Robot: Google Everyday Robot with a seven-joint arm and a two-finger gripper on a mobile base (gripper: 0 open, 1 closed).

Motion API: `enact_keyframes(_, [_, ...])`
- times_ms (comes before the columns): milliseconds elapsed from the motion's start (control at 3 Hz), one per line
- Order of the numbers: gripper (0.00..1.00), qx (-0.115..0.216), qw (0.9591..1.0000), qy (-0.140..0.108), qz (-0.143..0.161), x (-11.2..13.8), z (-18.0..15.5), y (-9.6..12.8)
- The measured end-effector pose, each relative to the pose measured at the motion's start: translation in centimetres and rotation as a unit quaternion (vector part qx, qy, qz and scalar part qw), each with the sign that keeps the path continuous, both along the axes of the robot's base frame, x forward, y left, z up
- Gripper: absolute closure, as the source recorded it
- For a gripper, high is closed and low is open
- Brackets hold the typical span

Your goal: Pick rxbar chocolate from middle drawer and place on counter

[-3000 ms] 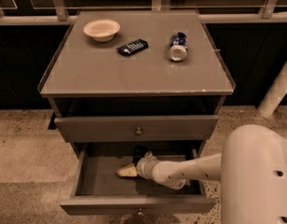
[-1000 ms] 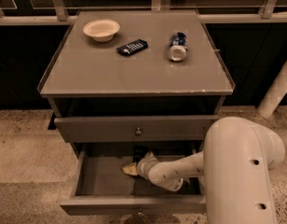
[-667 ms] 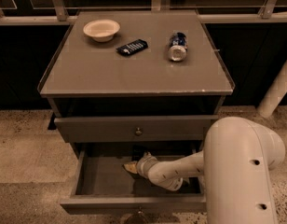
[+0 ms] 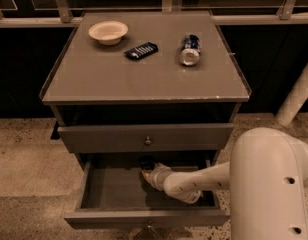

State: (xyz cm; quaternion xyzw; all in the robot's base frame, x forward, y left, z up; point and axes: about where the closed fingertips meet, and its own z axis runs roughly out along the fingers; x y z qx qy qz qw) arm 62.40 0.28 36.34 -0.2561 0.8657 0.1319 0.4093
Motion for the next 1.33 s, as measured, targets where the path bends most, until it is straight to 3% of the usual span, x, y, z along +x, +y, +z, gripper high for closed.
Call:
enact_keyframes(333, [1.00, 0.030, 0.9994, 0.005, 0.014, 0.0, 1.1, -0.9])
enact_keyframes(667, [1.00, 0.086, 0.9959, -0.004, 0.028, 1.3, 2.5, -1.7])
enact_keyframes(1000, [1.00, 0.124, 0.9907, -0.051, 0.023, 4.3, 5.2, -5.6])
enact_keyframes(1333, [1.00, 0.143, 0.9865, -0.078, 0.013, 4.9, 8.7, -10.0])
